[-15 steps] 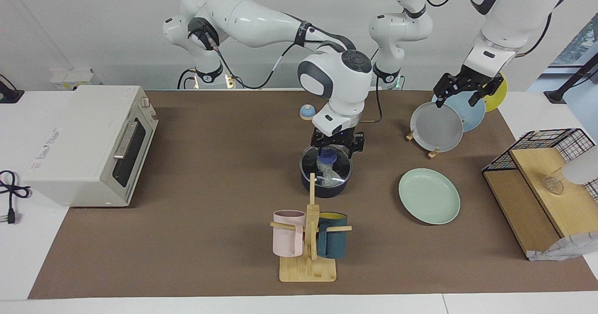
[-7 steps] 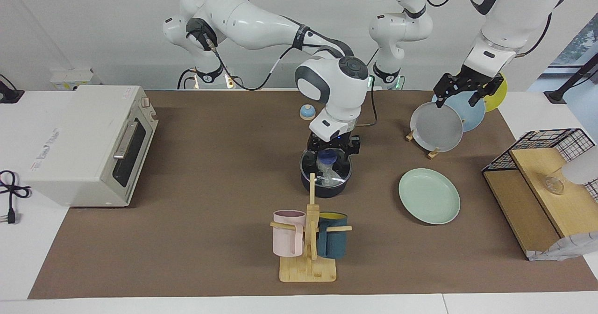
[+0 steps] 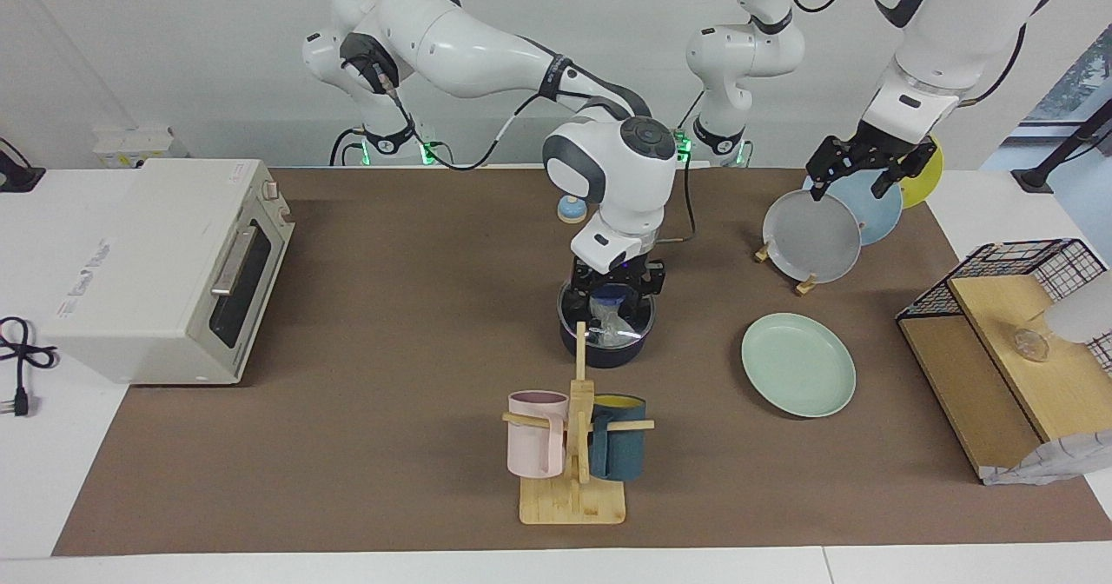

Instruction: Transfer vermicelli from pot to plate

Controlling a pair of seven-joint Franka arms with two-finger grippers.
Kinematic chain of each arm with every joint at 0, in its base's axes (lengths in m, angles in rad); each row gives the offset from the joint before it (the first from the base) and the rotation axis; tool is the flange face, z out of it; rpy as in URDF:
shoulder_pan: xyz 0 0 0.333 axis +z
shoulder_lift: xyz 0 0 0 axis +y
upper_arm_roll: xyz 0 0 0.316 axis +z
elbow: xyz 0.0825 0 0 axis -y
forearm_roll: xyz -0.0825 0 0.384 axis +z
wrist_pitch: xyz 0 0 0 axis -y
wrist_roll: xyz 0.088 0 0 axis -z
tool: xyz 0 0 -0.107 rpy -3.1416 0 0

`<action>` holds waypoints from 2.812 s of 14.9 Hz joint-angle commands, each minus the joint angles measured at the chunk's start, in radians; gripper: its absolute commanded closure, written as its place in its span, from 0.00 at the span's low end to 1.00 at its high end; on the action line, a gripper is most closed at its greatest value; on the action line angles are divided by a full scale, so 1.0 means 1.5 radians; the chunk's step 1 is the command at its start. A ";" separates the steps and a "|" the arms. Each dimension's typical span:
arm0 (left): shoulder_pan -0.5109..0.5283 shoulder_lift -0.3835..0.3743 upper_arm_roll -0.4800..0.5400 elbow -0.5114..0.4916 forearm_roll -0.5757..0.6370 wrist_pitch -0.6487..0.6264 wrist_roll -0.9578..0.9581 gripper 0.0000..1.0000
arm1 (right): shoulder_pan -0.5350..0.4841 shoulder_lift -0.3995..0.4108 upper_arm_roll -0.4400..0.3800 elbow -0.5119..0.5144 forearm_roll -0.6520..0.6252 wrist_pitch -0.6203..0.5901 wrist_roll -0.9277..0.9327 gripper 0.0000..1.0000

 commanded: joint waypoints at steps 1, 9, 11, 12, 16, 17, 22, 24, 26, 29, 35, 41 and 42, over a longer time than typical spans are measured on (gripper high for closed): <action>-0.003 -0.013 0.004 -0.010 0.006 0.006 0.002 0.00 | -0.018 -0.024 0.012 -0.038 0.005 0.016 -0.008 0.25; -0.002 -0.013 0.004 -0.010 0.006 0.006 0.003 0.00 | -0.015 -0.024 0.018 -0.034 0.004 0.013 -0.007 0.29; -0.002 -0.013 0.004 -0.010 0.006 0.006 0.002 0.00 | -0.014 -0.024 0.019 -0.033 0.004 0.014 -0.006 0.28; -0.001 -0.013 0.004 -0.010 0.006 0.006 0.003 0.00 | -0.013 -0.024 0.019 -0.033 0.004 0.013 -0.006 0.28; -0.001 -0.013 0.004 -0.010 0.006 0.007 0.002 0.00 | -0.011 -0.024 0.019 -0.033 0.004 0.011 -0.006 0.28; 0.000 -0.013 0.004 -0.011 0.006 0.007 0.003 0.00 | -0.011 -0.024 0.019 -0.033 0.004 0.011 -0.006 0.27; 0.002 -0.012 0.004 -0.010 0.006 0.008 0.003 0.00 | -0.010 -0.025 0.019 -0.035 0.002 0.013 -0.005 0.00; 0.002 -0.012 0.004 -0.010 0.006 0.008 0.003 0.00 | -0.010 -0.025 0.019 -0.034 0.000 0.009 -0.006 0.02; 0.002 -0.012 0.004 -0.010 0.006 0.009 0.002 0.00 | -0.009 -0.025 0.019 -0.034 -0.001 0.003 -0.007 0.09; 0.002 -0.012 0.004 -0.010 0.006 0.009 0.002 0.00 | -0.009 -0.026 0.019 -0.032 -0.002 -0.001 -0.008 0.20; 0.002 -0.012 0.004 -0.010 0.006 0.009 0.002 0.00 | -0.009 -0.025 0.020 -0.031 -0.002 -0.007 -0.021 0.46; 0.001 -0.012 0.004 -0.010 0.006 0.013 0.001 0.00 | -0.010 -0.025 0.018 -0.026 -0.002 -0.022 -0.045 0.76; 0.001 -0.012 0.004 -0.010 0.006 0.013 0.001 0.00 | -0.011 -0.025 0.018 -0.016 0.000 -0.028 -0.051 0.76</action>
